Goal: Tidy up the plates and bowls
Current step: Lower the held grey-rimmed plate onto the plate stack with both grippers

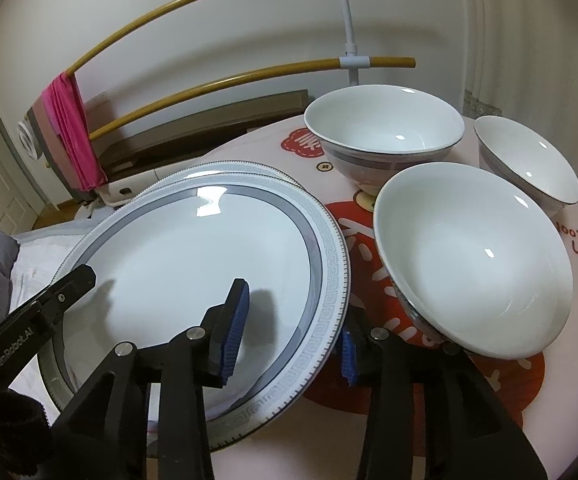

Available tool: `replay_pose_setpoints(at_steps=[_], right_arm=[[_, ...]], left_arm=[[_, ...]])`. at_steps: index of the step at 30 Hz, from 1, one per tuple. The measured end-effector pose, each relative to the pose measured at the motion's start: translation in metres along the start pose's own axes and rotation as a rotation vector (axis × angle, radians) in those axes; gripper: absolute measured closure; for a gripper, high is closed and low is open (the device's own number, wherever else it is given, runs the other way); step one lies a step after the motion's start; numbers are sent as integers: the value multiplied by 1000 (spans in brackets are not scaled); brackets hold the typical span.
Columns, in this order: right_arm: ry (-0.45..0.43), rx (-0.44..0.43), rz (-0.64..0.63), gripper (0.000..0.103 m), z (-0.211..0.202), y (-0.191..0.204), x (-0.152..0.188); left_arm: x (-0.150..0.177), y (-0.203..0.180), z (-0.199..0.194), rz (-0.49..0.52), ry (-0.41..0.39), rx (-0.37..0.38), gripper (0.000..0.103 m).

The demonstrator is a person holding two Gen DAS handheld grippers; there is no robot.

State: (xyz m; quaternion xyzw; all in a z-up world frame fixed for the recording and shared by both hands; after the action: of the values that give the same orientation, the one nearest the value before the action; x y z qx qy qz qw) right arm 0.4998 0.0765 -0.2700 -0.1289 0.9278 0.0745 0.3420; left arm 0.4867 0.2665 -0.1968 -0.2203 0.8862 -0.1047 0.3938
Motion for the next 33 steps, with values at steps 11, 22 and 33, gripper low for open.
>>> replay_pose_setpoints(at_steps=[11,22,33], right_arm=[[-6,-18,7,42,3,7,1],[12,-88,55,41,0,6,9],[23,-174,75,49,-8,7,18]], left_arm=[[-1,-1,-2,12,1,-2,84],[1,0,-6,8,-10,-2,83],[6,1,-11,17,-13,-32,82]])
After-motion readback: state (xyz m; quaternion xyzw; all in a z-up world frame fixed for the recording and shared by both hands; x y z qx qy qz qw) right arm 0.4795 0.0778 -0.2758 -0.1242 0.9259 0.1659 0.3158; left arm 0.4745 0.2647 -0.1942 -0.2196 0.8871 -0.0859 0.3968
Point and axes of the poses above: each gripper's, at about its wrist camera, not at the fingertips, and z roughly the way its jaws point, y to its left, x to its underside, the point moved 8 cm from there along z, roughly the way its jaws point, and after that the axes turned 11 degrees about -z, right-handed, at the moved point
